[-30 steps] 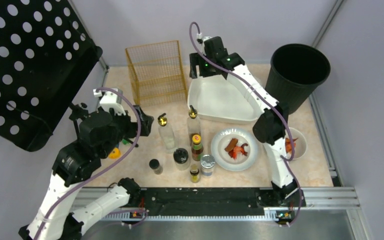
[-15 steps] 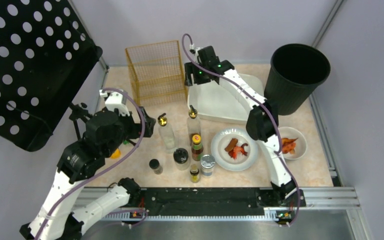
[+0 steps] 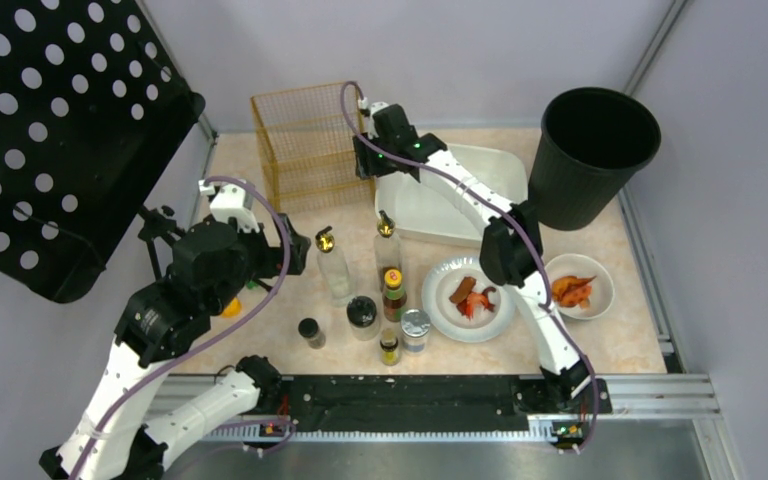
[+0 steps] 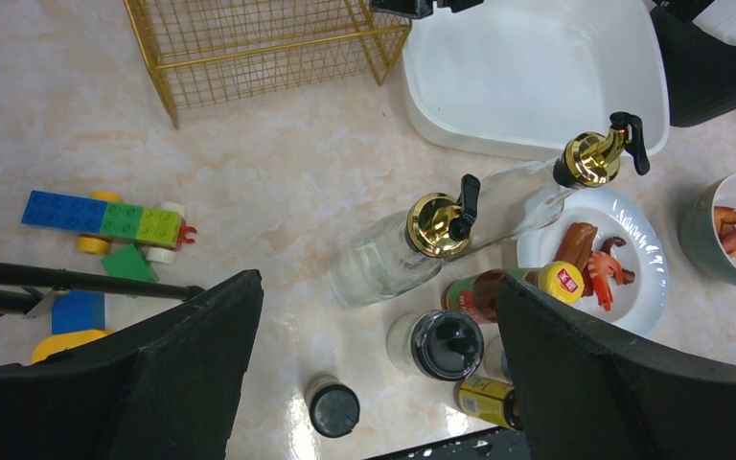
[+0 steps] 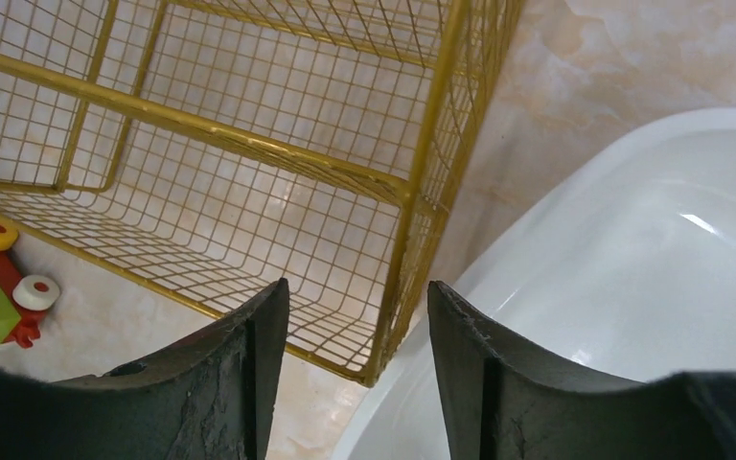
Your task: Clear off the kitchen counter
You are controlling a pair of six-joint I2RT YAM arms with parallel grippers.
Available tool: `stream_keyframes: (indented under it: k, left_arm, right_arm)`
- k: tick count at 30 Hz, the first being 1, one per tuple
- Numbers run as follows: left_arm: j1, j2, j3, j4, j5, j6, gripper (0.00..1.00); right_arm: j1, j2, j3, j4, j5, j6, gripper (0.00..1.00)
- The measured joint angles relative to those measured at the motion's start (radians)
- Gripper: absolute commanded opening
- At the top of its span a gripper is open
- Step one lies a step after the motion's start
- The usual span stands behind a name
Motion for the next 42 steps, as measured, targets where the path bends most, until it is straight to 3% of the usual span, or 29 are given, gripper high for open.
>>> stream_keyframes:
  k: [9,16,19,21,32,42]
  left_arm:
    - [0.000,0.000,0.000,-0.014,-0.003,0.000,0.96]
    - [0.000,0.000,0.000,-0.023,-0.008,0.000,0.96]
    - [0.000,0.000,0.000,-0.032,-0.014,0.000,0.96]
    - [0.000,0.000,0.000,-0.036,-0.018,0.000,0.96]
    - [0.000,-0.002,0.000,-0.043,-0.023,0.000,0.96]
    - [0.000,-0.014,0.000,-0.043,-0.020,-0.001,0.96]
  right_arm:
    - [0.010,0.009,0.021,0.045,0.075,0.002,0.38]
    - [0.009,0.048,0.048,0.056,0.105,0.003,0.32]
    - [0.009,0.068,0.048,0.059,0.111,0.002,0.19]
    - [0.010,0.077,0.048,0.061,0.111,0.006,0.00]
    - [0.035,0.056,0.004,0.087,0.231,-0.084,0.00]
    - [0.042,-0.171,-0.389,0.237,0.246,-0.064,0.00]
